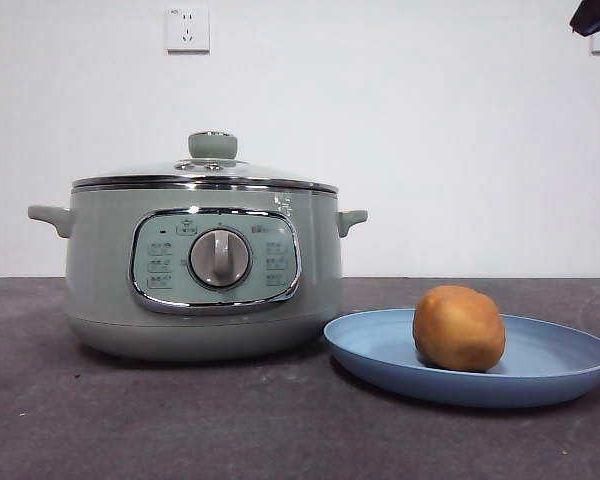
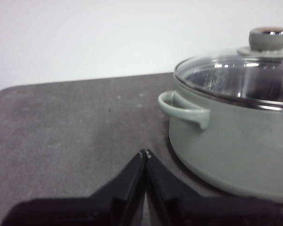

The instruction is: Take the potato out from the steamer,put the potato on the plate,close the lid

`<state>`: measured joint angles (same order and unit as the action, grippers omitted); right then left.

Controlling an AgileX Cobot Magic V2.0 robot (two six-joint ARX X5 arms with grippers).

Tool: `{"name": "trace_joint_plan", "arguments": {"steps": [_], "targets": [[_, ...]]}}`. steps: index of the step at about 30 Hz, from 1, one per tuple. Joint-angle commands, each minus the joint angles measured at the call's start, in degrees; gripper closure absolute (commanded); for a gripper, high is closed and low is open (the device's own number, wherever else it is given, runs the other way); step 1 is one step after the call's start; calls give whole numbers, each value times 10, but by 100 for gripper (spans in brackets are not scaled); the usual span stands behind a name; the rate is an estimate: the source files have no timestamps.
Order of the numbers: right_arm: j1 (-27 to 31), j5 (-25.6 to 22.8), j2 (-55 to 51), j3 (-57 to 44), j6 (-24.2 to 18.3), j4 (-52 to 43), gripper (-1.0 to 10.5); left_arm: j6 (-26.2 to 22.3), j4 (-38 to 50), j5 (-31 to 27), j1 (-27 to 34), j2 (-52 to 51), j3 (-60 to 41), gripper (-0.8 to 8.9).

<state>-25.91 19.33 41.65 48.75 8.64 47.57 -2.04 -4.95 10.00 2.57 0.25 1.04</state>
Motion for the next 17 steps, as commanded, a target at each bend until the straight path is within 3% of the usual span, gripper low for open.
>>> {"name": "trace_joint_plan", "arguments": {"steps": [1,6,17], "targets": [[-1,-2,0,3,5,-3,946,6,-14,0,2,-2,-9,817],[-1,-2,0,3,5,-3,946,6,-54,1,2,-2,-9,817],[0,-2,0,3,5,-3,946,6,-50,6,1,-2,-9,817]]}}
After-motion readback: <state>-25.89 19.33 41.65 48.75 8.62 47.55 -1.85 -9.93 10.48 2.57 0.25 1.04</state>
